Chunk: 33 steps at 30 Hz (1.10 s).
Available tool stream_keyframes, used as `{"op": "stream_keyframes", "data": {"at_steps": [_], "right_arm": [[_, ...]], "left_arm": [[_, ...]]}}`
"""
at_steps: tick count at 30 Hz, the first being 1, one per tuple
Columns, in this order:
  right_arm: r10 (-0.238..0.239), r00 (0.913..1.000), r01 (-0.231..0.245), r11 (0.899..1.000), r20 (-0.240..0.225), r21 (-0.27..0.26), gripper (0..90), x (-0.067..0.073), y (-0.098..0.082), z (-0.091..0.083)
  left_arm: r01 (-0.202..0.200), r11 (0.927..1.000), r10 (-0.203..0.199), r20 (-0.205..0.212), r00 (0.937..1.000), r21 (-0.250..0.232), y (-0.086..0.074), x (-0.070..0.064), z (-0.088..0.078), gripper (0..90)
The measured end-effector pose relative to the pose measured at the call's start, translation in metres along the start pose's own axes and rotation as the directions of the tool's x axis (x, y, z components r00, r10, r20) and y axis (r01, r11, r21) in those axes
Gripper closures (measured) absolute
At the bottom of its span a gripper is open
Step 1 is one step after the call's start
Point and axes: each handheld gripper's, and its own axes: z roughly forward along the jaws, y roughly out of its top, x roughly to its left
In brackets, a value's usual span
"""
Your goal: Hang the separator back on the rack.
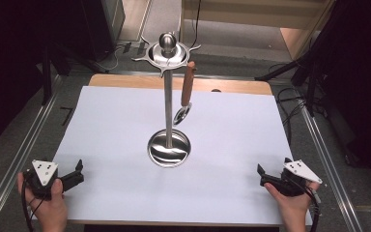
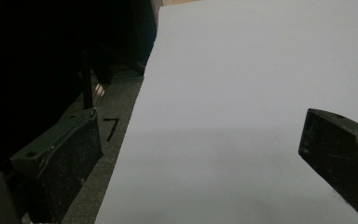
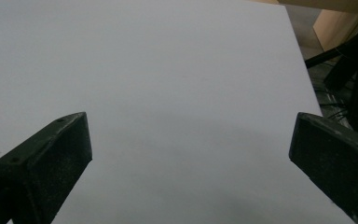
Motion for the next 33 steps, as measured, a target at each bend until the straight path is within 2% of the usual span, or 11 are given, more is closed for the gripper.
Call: {"op": "stream_keyframes", "data": {"at_steps": [6, 7, 9, 12, 19, 23, 24, 27, 30, 33], "right_arm": [[0.008, 0.9993, -0.009, 1.000, 0.036, 0.016, 0.0, -0.011, -0.007, -0.011], [0.001, 0.9981, -0.003, 0.999, 0.062, 0.034, 0.0, -0.016, -0.010, -0.014], [-0.007, 0.9966, 0.003, 0.999, 0.082, 0.050, 0.0, -0.019, -0.013, -0.017], [-0.012, 0.9955, 0.007, 0.999, 0.094, 0.051, 0.0, -0.023, -0.016, -0.023], [0.018, 0.9944, -0.021, 0.999, 0.105, 0.036, 0.0, -0.035, -0.023, -0.033], [0.077, 0.9939, -0.080, 0.996, 0.078, 0.030, 2.9, -0.043, -0.027, -0.034], [0.087, 0.9927, -0.088, 0.996, 0.084, 0.017, 3.8, -0.043, -0.028, -0.034], [0.071, 0.9900, -0.071, 0.997, 0.121, -0.009, 9.2, -0.039, -0.029, -0.037], [0.039, 0.9904, -0.040, 0.999, 0.132, 0.007, 9.6, -0.036, -0.029, -0.035], [0.039, 0.9902, -0.040, 0.999, 0.134, 0.007, 9.7, -0.036, -0.029, -0.035]], "left_arm": [[-0.005, 1.0000, 0.005, -0.004, 1.0000, 0.000, 0.000, -0.001, 0.000, 0.3], [-0.008, 1.0000, 0.008, -0.006, 1.0000, 0.000, 0.000, -0.001, 0.000, 0.3], [-0.008, 1.0000, 0.008, -0.008, 0.9999, 0.001, 0.000, -0.001, 0.000, 0.3], [-0.001, 1.0000, 0.001, -0.004, 1.0000, 0.000, 0.000, 0.000, 0.000, 0.3], [0.005, 1.0000, -0.005, -0.007, 1.0000, 0.000, 0.000, 0.000, 0.000, 0.3], [0.010, 0.9999, -0.010, -0.004, 0.9999, 0.007, 0.000, 0.001, 0.001, 0.3], [0.012, 0.9999, -0.011, -0.004, 0.9999, 0.006, 0.000, 0.001, 0.001, 0.3], [0.011, 0.9999, -0.011, -0.001, 0.9999, 0.008, 0.000, 0.002, 0.001, 0.3], [0.012, 0.9999, -0.012, 0.000, 0.9999, 0.010, 0.000, 0.001, 0.001, 0.3], [0.011, 0.9999, -0.011, 0.000, 0.9999, 0.013, 0.001, 0.001, 0.002, 0.3]]}}
